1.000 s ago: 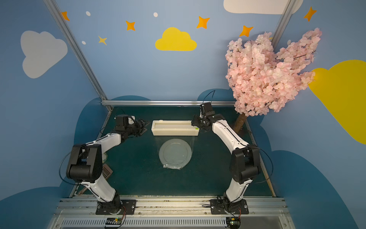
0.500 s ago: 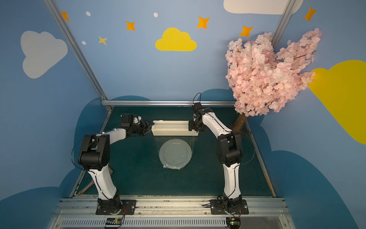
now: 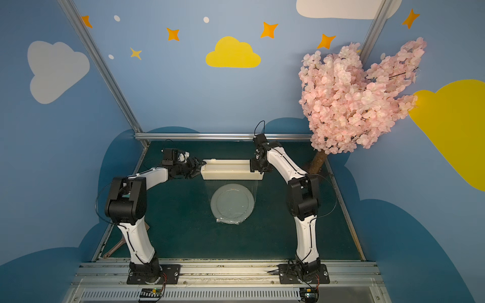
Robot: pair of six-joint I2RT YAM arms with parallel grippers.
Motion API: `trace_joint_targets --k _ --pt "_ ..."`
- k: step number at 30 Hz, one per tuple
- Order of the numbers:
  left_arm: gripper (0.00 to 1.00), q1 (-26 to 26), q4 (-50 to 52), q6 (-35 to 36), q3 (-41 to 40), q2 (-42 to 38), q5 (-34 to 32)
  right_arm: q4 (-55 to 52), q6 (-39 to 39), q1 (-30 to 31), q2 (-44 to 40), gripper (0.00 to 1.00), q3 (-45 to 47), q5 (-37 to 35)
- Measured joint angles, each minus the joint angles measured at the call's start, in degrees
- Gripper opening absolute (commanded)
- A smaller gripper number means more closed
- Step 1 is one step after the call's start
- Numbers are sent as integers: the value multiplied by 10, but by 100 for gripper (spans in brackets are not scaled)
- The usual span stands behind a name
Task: Wrap the plate with plastic wrap
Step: Tear off the plastic wrap from the plastic wrap cutting box.
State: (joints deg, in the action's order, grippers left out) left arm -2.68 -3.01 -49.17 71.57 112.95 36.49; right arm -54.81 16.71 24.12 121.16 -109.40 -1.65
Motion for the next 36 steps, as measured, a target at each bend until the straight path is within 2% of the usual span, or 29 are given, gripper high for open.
trace_joint_targets --k 16,24,36 --pt "69 -7 17 14 17 18 -5 -15 -11 2 47 70 -47 0" --pt "69 -9 26 14 22 18 -11 -30 -22 27 65 69 -99 -6" --pt "68 -12 37 21 26 18 -16 -34 -22 39 70 70 -103 -9"
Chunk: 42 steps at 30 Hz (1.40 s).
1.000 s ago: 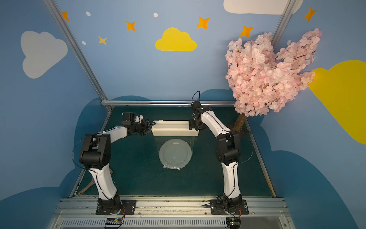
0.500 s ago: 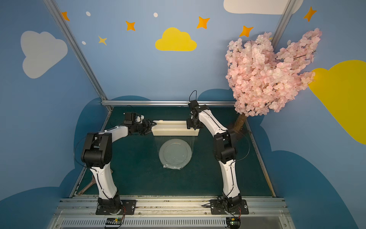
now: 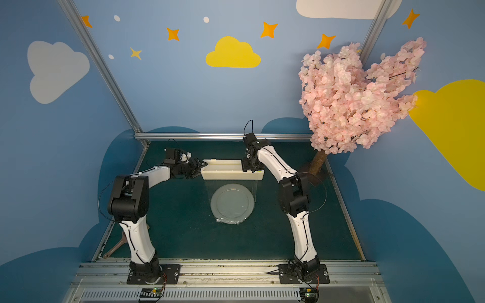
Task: Wrap the plate with plastic wrap
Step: Tear off the plastic wrap from the plastic wrap cutting box.
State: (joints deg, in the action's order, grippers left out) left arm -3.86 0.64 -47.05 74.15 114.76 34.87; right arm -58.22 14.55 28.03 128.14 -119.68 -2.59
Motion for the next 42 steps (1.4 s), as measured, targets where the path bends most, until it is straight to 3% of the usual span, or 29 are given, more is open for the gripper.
trace_joint_targets --k 26,42 --pt "69 -7 26 10 12 0 1 20 7 -28 -9 74 28 -21" --pt "68 -7 36 17 16 0 2 27 22 -28 -56 76 86 -28"
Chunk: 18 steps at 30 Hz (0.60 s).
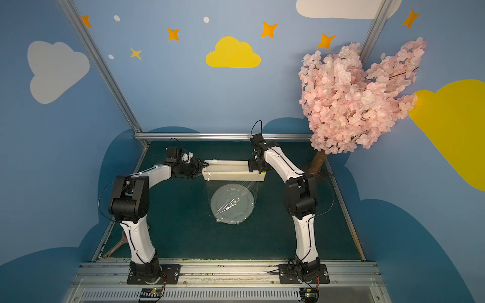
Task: Wrap the plate with plastic wrap
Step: Tear off the plastic wrap from the plastic wrap cutting box.
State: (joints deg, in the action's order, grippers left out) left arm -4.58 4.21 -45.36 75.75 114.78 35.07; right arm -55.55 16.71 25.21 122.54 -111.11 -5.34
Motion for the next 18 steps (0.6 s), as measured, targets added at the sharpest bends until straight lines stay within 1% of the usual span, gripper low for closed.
trace_joint_targets --k 7,18 --pt "68 0 1 0 0 0 0 1 11 0 0 76 17 9" --pt "69 0 1 2 0 0 1 2 12 1 1 75 11 27"
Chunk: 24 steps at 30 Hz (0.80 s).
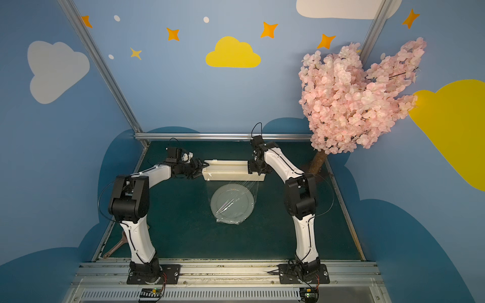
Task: Wrap the plate with plastic wrap
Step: Tear off the plastic wrap from the plastic wrap cutting box.
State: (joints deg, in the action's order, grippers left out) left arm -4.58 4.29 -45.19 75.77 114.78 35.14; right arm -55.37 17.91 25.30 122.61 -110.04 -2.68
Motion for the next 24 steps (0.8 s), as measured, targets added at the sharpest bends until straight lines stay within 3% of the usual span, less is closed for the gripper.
trace_joint_targets --k 24 --pt "68 -1 3 1 2 0 -1 -6 -17 11 21 75 -41 -11"
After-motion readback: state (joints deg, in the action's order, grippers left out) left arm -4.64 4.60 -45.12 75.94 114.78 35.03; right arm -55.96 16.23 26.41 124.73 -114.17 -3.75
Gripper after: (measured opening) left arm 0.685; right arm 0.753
